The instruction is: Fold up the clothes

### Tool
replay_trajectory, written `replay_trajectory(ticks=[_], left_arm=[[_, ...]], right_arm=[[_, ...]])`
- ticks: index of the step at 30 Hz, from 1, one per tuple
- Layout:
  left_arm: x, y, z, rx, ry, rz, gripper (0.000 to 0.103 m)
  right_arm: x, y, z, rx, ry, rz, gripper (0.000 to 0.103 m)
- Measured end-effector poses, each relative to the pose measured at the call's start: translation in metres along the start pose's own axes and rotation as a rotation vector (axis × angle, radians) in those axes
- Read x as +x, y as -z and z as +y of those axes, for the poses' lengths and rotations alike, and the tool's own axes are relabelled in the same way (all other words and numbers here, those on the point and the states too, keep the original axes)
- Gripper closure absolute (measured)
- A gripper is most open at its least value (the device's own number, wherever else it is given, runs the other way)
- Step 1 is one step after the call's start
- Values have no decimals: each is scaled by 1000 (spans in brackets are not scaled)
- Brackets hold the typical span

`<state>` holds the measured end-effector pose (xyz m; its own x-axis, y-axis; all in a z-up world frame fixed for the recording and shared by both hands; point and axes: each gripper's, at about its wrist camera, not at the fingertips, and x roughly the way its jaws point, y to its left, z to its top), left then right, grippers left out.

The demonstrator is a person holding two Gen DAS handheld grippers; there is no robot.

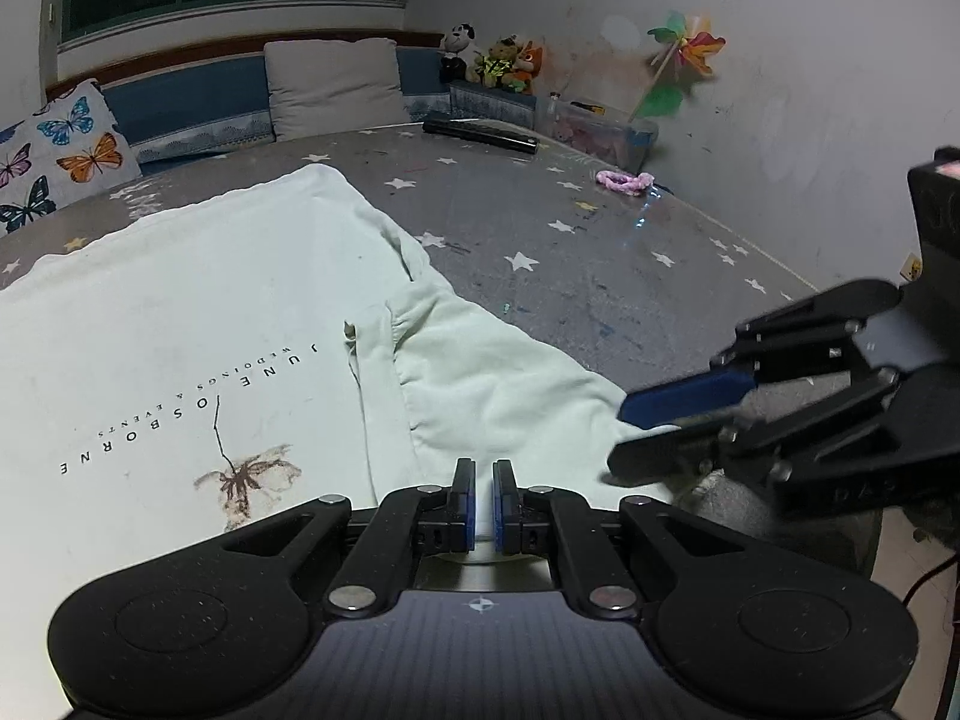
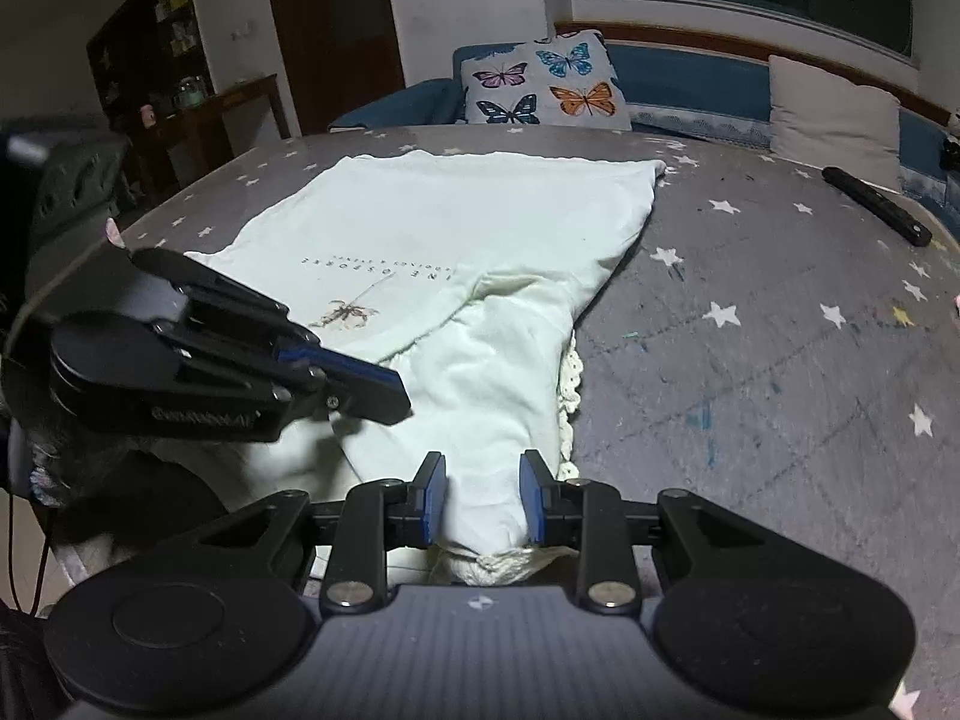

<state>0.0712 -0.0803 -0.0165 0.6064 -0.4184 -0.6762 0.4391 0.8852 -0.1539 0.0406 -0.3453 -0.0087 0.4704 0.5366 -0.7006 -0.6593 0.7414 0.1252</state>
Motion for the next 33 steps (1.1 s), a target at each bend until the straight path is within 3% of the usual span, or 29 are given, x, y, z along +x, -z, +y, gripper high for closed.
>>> replay_trajectory(ticks=[8, 14, 19, 27, 33], left_arm=[[0, -1, 1, -9, 1, -9, 88], [0, 0, 1, -13, 19, -13, 77], [-1, 0, 1, -19, 30, -21, 69], [-2, 1, 4, -40, 41, -28, 69], [0, 0, 4, -52, 48, -34, 69]], right_arm=[[10, -35, -1, -20, 2, -65, 79], [48, -46, -11, -8, 19, -6, 86], [48, -58, -9, -26, 34, -22, 88], [81, -73, -16, -6, 87, 19, 89], [80, -83, -20, 16, 106, -12, 89]])
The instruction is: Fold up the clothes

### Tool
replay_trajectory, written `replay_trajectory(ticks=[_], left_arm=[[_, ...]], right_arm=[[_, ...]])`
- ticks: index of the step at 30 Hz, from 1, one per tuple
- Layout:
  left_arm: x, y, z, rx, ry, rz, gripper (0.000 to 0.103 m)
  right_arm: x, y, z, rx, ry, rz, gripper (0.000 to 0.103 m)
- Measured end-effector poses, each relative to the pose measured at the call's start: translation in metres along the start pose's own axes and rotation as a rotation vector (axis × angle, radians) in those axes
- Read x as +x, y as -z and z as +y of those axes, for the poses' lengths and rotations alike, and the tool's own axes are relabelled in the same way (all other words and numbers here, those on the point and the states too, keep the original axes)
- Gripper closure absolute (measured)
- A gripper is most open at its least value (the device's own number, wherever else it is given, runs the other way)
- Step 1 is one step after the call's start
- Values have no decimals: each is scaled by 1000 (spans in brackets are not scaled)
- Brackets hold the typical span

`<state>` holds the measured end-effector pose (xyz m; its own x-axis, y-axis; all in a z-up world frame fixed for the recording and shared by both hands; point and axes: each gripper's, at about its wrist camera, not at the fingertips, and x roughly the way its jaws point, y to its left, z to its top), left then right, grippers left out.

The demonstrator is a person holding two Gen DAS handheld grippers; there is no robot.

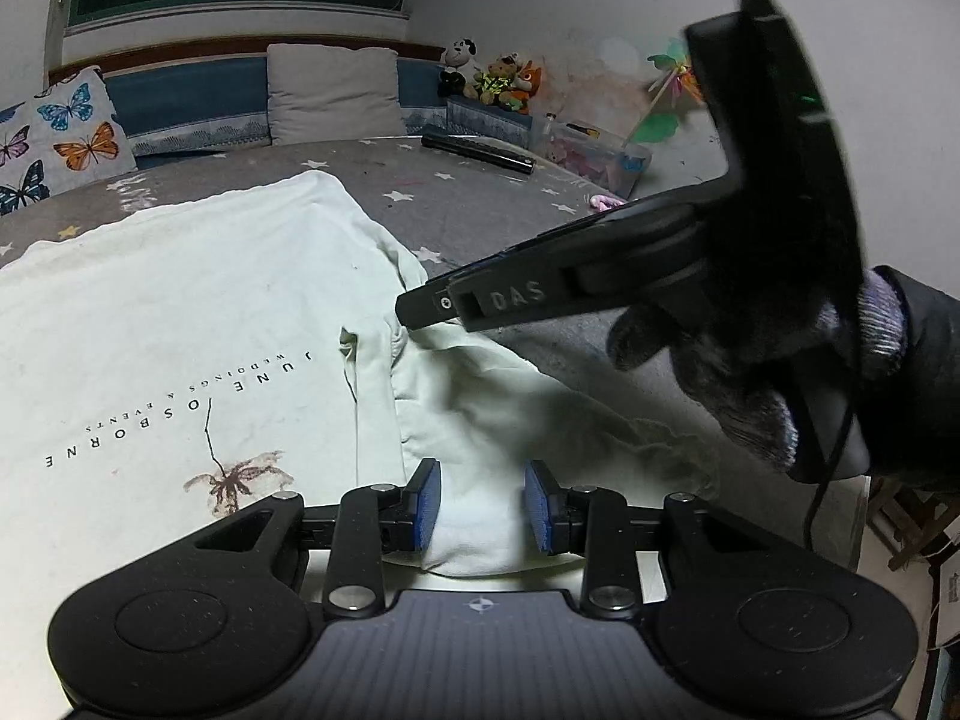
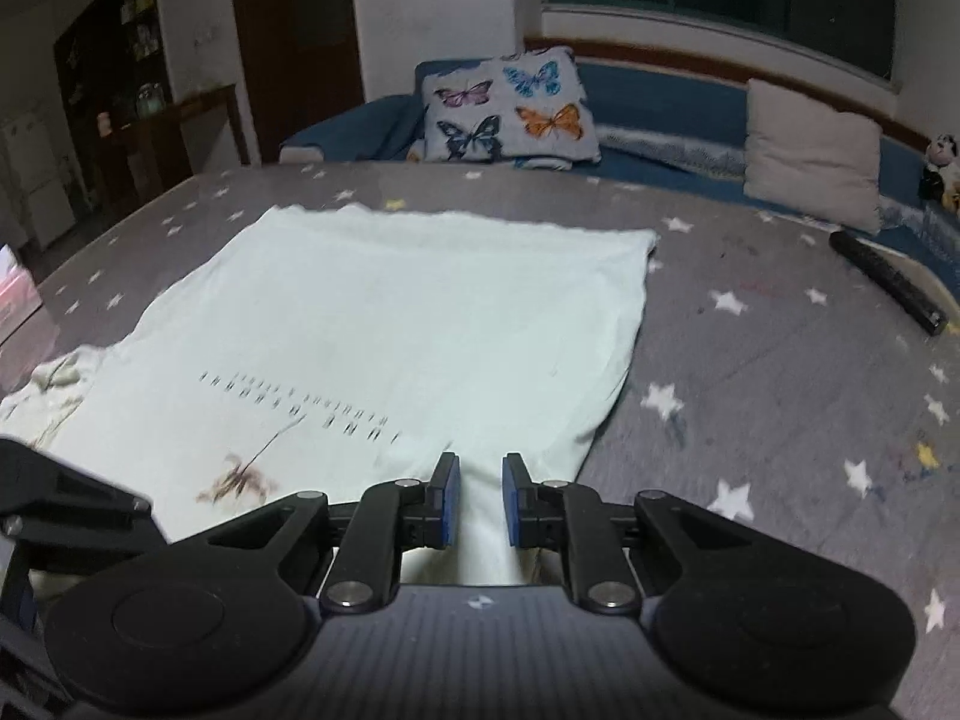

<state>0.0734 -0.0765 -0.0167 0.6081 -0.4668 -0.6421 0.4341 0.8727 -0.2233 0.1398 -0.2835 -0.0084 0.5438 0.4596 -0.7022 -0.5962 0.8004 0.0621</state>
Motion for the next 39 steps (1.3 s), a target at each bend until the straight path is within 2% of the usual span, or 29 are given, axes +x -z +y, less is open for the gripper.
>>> replay_trajectory(ticks=[4, 8, 10, 13, 17, 20, 26, 35, 39], left_arm=[[0, 1, 0, -3, 7, 0, 67], [1, -1, -1, 1, 12, -2, 64], [1, -2, -1, -4, 13, -6, 64], [-2, -2, 1, -14, 11, -15, 62], [-4, -2, 6, -33, 1, -20, 62], [-8, 0, 7, -32, -9, -22, 62], [-33, 7, 14, -41, -72, -51, 59], [-77, 29, 40, -108, -201, -83, 51], [-99, 44, 53, -148, -267, -102, 50]], right_arm=[[9, -6, -9, 46, 39, 3, 89], [12, -13, -17, 103, 14, -26, 89], [22, -15, -20, 112, 4, -8, 89], [30, -13, -27, 119, 39, 0, 93], [30, -13, -34, 137, 98, -4, 91], [29, -12, -36, 138, 89, -4, 91], [-4, -13, -21, 71, 68, -43, 89], [-55, 28, 25, -77, -2, 8, 88], [-69, 47, 46, -129, -29, 21, 78]])
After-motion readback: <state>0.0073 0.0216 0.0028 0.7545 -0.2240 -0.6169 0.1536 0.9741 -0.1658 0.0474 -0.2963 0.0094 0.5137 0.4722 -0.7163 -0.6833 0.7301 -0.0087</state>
